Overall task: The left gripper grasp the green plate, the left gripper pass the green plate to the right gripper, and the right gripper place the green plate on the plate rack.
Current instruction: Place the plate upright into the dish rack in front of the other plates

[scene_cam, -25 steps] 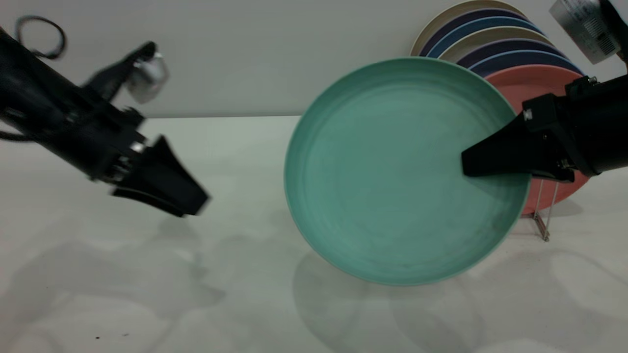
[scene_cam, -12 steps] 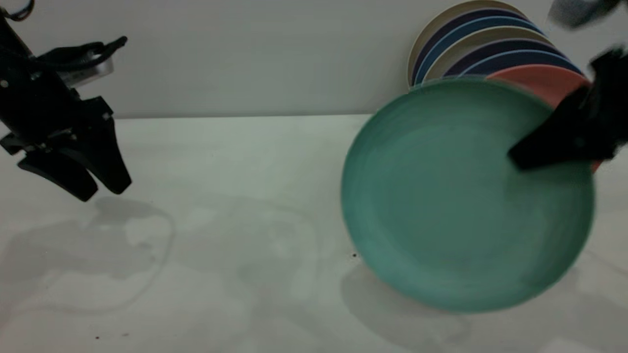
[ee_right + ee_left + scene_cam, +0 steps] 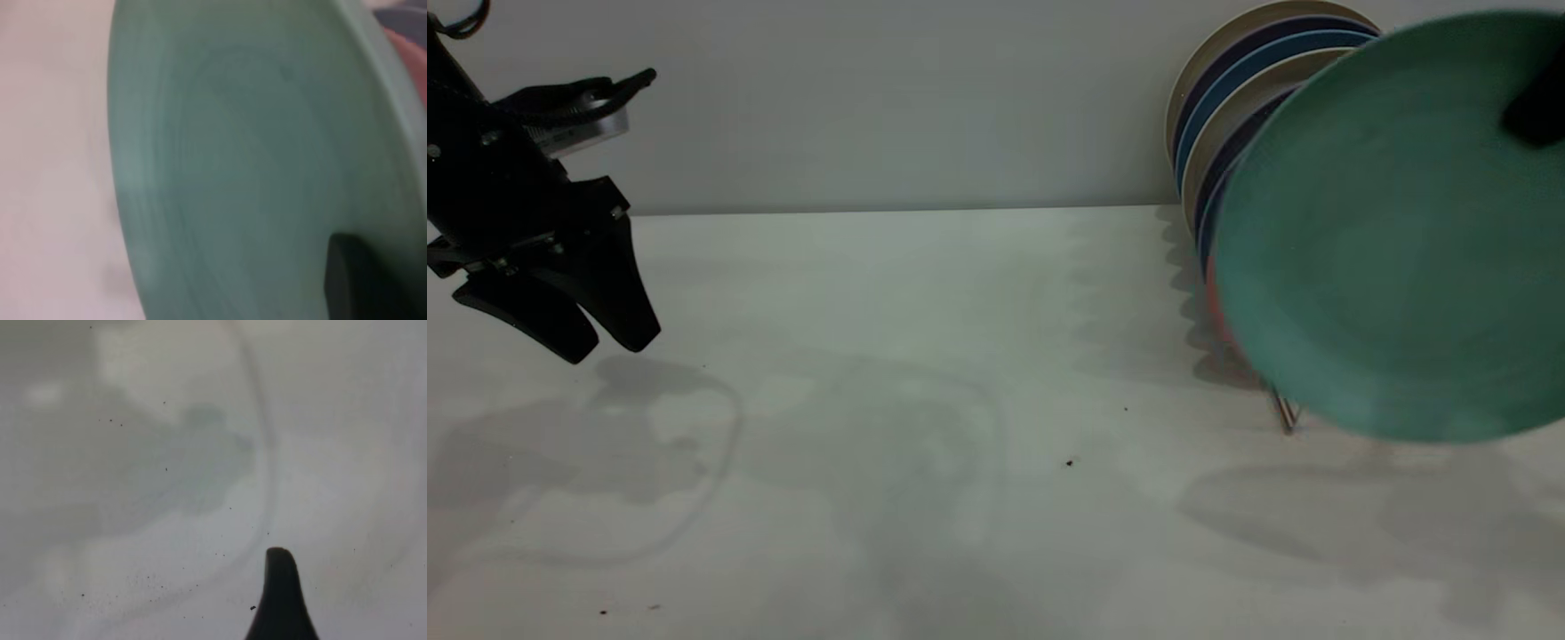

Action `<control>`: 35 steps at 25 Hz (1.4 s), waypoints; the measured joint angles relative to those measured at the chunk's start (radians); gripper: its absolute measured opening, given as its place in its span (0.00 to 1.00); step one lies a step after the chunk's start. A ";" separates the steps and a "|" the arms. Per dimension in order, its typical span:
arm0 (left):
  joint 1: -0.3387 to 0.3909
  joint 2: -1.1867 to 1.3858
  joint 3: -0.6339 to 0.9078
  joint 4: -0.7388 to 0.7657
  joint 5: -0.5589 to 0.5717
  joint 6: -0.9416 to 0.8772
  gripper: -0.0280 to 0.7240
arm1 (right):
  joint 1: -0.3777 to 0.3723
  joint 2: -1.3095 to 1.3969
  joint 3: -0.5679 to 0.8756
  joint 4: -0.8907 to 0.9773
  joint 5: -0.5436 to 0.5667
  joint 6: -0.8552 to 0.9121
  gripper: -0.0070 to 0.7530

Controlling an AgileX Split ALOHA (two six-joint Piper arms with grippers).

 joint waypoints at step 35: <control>0.000 0.000 0.000 0.004 -0.029 -0.001 0.81 | 0.011 0.260 -0.333 -0.141 -0.031 -0.173 0.12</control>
